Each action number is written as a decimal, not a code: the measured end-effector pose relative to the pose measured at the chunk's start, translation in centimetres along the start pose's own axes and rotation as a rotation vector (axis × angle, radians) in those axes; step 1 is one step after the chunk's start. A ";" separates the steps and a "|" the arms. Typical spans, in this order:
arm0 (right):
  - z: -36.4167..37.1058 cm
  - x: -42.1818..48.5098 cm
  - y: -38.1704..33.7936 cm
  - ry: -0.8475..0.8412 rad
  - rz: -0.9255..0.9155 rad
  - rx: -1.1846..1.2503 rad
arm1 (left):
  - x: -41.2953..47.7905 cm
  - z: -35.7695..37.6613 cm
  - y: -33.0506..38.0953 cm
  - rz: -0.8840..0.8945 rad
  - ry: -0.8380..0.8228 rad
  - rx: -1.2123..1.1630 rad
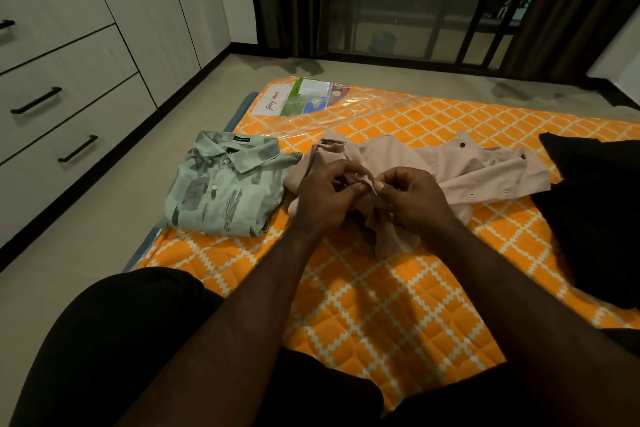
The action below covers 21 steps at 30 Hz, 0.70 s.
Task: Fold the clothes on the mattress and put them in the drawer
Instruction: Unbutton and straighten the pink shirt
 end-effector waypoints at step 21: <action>1.2 0.5 0.1 -0.114 0.283 0.286 | -0.1 1.3 -0.3 -0.010 -0.017 -0.249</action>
Point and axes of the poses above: each hand's wrist, its own x-axis towards the middle knuckle, its own z-axis out of the palm, y = z × x, the point moved 1 cm from there along x, towards the middle knuckle, and after that the axes turned 9 degrees about x, right-handed, at the moved point
